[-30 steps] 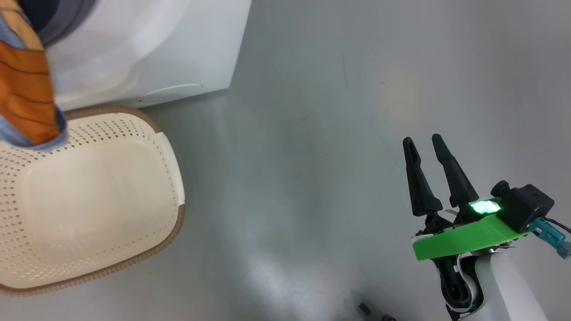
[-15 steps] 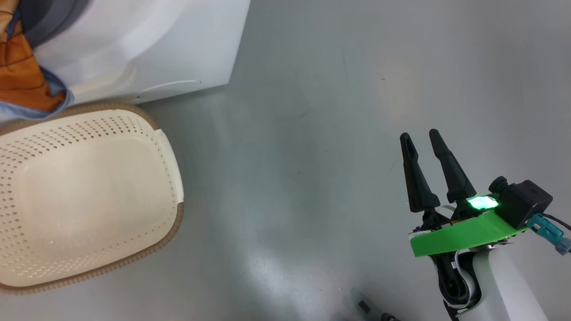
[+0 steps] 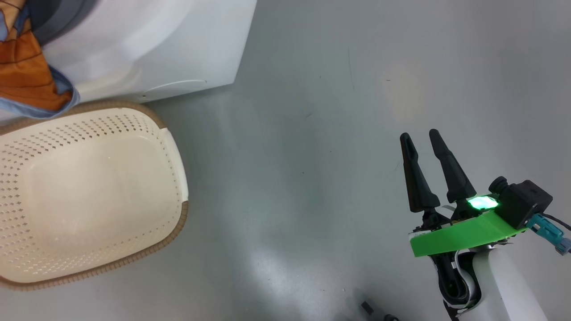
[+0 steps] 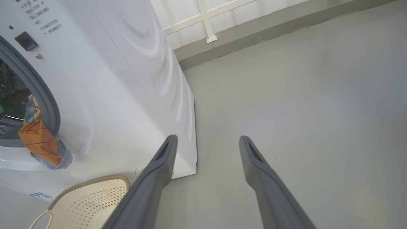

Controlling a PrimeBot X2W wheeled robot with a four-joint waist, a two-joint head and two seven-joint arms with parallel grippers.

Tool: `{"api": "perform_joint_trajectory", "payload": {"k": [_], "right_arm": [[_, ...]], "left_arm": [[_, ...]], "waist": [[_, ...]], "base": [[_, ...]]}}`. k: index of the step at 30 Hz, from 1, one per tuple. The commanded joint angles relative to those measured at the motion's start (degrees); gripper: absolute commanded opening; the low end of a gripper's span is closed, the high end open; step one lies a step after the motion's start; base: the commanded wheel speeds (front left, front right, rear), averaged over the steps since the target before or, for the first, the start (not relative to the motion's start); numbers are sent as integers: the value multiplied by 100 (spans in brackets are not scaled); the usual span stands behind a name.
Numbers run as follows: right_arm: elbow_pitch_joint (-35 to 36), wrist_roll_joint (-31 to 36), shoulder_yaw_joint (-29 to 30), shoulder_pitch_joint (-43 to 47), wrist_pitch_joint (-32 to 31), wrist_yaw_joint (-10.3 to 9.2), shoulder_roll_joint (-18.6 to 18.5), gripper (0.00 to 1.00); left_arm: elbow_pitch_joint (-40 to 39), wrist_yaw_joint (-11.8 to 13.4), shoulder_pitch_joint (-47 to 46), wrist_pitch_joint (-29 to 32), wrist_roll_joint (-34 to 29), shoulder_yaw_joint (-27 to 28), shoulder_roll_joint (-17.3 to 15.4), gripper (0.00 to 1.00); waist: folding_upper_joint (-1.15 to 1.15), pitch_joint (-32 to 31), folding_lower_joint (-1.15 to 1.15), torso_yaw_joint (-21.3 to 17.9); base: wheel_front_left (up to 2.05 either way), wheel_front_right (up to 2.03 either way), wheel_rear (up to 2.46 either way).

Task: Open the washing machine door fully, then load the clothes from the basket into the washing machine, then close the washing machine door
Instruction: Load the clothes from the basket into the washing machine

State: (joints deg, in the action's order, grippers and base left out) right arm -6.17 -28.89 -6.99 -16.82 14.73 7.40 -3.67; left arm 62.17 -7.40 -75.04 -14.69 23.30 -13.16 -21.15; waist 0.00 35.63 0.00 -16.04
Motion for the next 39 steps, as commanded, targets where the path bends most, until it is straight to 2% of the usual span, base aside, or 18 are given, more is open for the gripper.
{"api": "perform_joint_trajectory", "payload": {"k": [1, 8, 23, 34, 39], "right_arm": [[119, -12, -135, 17, 27, 9, -25, 100], [123, -2, -103, -9, 27, 9, -54, 100], [179, 40, 31, 4, 27, 9, -143, 100], [210, 60, 156, 47, 27, 9, -215, 100], [234, 68, 257, 109, 27, 9, -269, 100]], "left_arm": [[-105, -7, -114, -30, 68, 4, -257, 100], [-407, -8, 140, -30, 372, 18, -217, 100], [-1863, -8, 1395, -30, 533, 671, -1, 100], [-3242, -8, 3040, -30, 154, 1413, 259, 100], [-3927, -9, 3983, -30, 45, 1802, 507, 100]], "waist": [[0, 1, 0, 15], [0, -36, 0, 90], [0, -127, 0, 365], [0, -247, 0, 543], [0, -327, 0, 647]], "base": [[0, 0, 0], [0, 0, 0], [0, 0, 0], [0, 0, 0], [0, 0, 0]]}}
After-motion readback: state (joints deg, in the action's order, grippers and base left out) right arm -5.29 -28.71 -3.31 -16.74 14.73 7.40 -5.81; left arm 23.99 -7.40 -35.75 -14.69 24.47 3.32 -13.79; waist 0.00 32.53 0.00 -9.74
